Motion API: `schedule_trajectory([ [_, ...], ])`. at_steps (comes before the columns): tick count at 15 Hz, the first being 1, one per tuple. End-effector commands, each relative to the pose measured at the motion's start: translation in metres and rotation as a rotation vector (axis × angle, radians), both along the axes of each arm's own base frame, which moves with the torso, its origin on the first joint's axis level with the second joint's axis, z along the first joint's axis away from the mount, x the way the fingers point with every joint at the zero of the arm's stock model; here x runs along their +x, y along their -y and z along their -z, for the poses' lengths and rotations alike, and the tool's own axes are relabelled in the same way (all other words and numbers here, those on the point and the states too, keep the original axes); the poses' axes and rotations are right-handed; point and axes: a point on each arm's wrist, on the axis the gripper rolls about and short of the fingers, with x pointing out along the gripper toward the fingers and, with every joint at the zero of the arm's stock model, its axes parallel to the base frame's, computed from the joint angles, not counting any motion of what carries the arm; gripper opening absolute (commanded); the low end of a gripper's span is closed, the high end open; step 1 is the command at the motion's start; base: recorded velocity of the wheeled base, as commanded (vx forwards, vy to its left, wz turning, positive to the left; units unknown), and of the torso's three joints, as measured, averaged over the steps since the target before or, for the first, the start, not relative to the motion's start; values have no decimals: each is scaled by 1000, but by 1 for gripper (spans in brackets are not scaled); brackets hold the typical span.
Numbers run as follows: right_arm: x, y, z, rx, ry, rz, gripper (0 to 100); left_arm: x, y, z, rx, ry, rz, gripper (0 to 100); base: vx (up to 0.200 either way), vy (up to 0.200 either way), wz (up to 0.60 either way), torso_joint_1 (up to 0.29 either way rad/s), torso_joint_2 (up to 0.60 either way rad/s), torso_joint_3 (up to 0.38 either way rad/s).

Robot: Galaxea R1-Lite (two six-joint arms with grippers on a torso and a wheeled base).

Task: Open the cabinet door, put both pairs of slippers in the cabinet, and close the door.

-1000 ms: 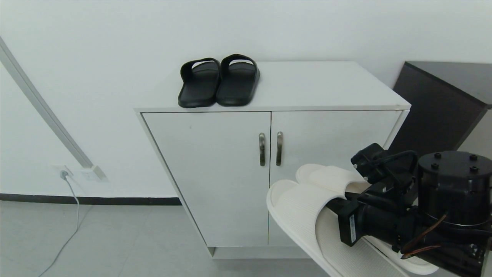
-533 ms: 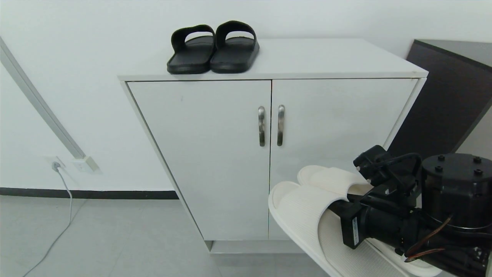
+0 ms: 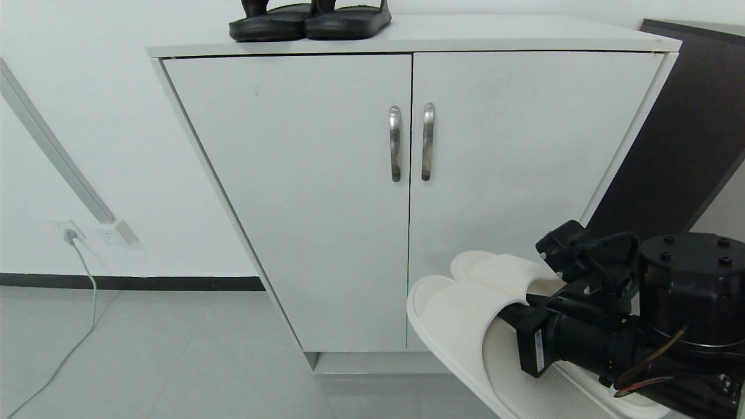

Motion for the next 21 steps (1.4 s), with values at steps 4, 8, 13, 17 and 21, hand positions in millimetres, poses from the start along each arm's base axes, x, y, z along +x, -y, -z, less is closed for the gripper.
schedule_trajectory([
  [4,0,0,2,-5,-3,-3,0,0,0,0,-16,-1,-4,100,0,0,0,-2,80,71],
  [8,-4,0,2,-8,22,-20,0,0,0,-2,-3,8,-6,100,0,0,0,0,0,0],
  [13,-3,0,5,-10,11,-24,0,3,1,-84,-126,62,68,100,0,0,0,0,0,0],
  [17,-6,1,8,-13,4,-30,0,58,6,-120,-81,-49,256,100,0,0,0,0,0,0],
  [21,-6,1,8,2,16,-55,0,89,12,-126,-89,-116,425,100,0,0,0,0,0,0],
])
